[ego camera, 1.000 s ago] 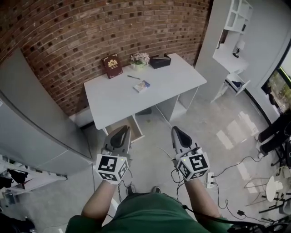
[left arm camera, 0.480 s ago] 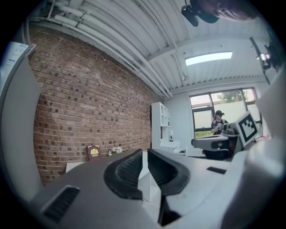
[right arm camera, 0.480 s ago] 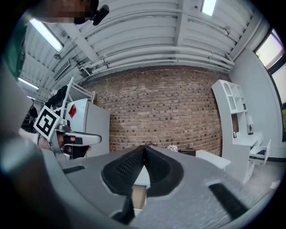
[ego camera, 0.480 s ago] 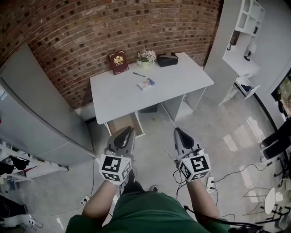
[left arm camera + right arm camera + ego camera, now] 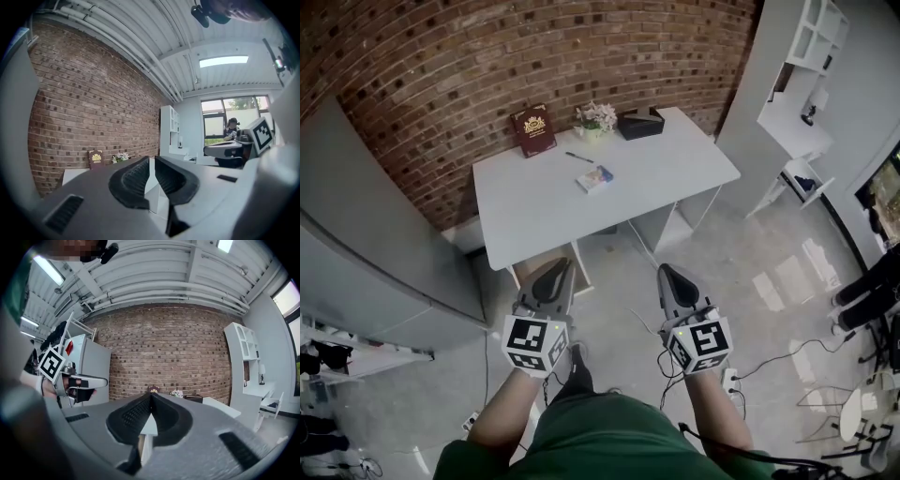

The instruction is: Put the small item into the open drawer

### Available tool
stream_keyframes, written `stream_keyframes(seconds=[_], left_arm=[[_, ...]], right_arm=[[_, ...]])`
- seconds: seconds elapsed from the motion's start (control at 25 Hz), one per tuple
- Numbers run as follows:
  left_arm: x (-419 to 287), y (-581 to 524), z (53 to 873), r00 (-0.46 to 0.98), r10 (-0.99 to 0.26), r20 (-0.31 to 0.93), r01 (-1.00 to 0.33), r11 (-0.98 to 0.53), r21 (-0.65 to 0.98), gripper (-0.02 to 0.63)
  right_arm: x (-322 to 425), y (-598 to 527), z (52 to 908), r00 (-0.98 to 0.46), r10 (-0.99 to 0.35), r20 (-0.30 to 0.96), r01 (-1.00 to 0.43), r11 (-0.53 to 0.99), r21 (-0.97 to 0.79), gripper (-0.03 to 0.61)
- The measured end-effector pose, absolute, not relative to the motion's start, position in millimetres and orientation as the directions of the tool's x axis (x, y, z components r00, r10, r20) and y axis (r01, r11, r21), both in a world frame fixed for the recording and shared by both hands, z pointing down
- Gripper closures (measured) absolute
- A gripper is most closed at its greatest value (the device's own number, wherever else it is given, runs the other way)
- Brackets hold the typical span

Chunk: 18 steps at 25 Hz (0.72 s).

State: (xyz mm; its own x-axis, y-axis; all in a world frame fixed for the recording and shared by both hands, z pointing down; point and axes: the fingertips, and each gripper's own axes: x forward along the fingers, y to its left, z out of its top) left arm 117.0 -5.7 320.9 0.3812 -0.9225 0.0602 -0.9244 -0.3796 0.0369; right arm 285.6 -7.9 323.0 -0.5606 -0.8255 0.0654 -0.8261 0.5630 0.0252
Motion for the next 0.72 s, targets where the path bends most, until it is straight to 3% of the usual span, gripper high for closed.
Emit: stream_keyframes(seconds=[0.72], left_arm=[[50.5, -166.0, 353.3, 0.518, -0.85, 0.094, -0.855, -0.513, 0.078, 0.58]], right_arm=[[211.5, -153.4, 347.7, -0.446, -0.877, 0.178, -0.87, 0.472, 0.141, 0.577]])
